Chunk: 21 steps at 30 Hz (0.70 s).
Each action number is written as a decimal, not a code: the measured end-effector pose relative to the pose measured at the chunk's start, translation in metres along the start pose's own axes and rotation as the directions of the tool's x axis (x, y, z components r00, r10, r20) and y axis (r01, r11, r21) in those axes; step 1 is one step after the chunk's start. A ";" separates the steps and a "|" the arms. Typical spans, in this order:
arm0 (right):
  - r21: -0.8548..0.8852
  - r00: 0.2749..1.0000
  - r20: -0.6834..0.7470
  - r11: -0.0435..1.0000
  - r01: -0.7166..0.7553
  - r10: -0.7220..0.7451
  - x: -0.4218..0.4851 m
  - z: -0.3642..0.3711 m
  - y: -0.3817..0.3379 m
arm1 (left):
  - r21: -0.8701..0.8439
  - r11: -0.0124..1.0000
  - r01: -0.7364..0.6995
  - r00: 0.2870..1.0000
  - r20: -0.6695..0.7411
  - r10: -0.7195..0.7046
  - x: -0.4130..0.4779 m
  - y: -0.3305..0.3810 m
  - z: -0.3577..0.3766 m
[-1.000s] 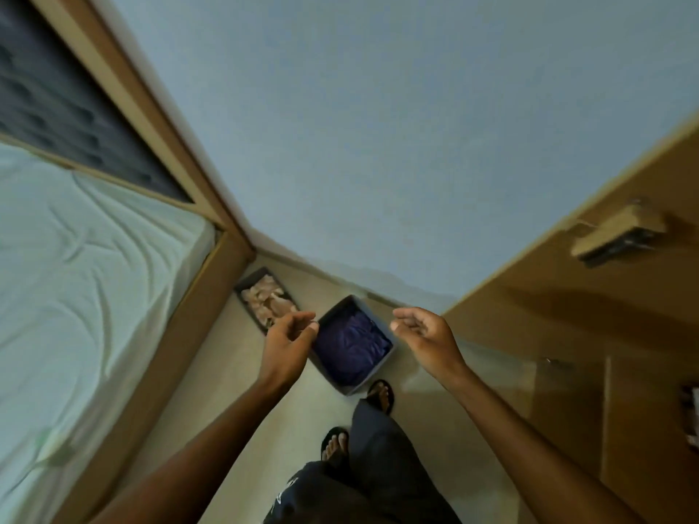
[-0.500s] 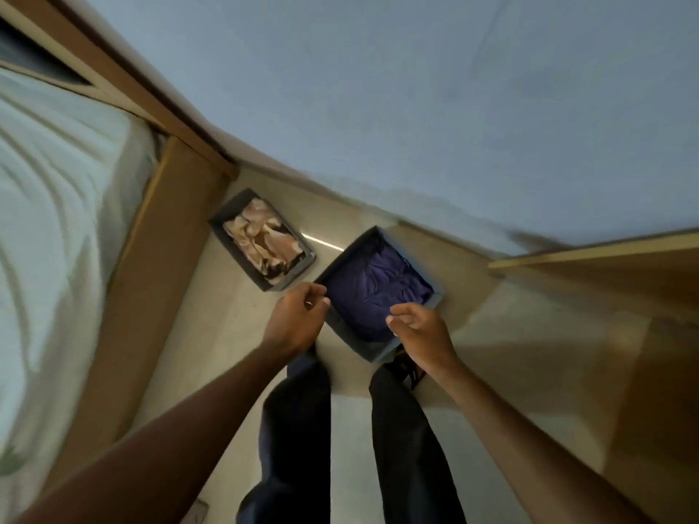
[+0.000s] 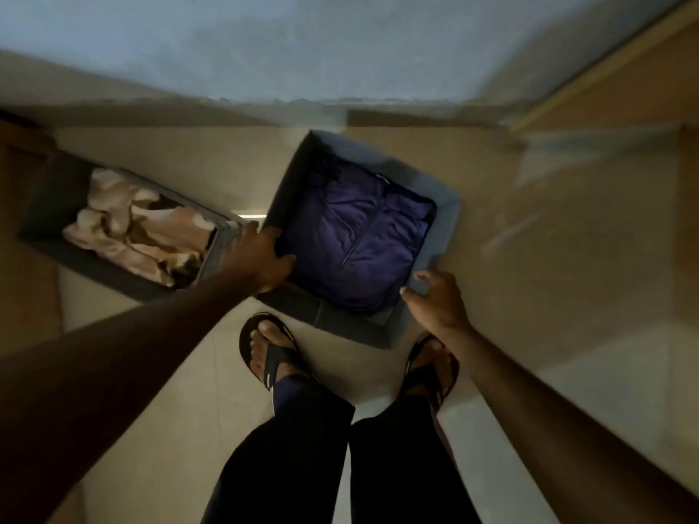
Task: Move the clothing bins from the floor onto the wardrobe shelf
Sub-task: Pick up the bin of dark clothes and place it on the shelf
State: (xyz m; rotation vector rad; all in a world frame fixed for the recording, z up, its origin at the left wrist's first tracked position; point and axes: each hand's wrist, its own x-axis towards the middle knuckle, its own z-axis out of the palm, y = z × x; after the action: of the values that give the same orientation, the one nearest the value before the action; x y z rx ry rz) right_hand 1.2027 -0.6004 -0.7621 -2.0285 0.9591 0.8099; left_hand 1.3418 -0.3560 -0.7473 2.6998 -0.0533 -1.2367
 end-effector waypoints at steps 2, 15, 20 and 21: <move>0.043 0.999 0.013 0.999 -0.030 0.029 0.005 0.011 0.001 | -0.100 0.994 0.033 0.998 0.051 -0.028 0.016 0.004 0.005; 0.002 0.999 -0.033 1.000 0.011 -0.011 -0.099 -0.056 0.022 | -0.124 0.991 -0.039 0.986 0.155 0.058 -0.088 0.033 -0.015; -0.013 0.998 -0.055 1.000 0.008 -0.009 -0.204 -0.127 0.015 | -0.071 0.991 -0.111 0.977 0.174 0.122 -0.199 0.077 -0.068; -0.011 0.998 -0.064 1.000 0.001 -0.001 -0.228 -0.144 0.012 | -0.060 0.991 -0.121 0.977 0.171 0.129 -0.227 0.089 -0.084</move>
State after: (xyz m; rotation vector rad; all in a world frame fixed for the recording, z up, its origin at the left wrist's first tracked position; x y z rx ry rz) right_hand 1.1061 -0.6425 -0.5138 -2.0749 0.9910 0.7557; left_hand 1.2598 -0.4082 -0.5087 2.4976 -0.2092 -1.4129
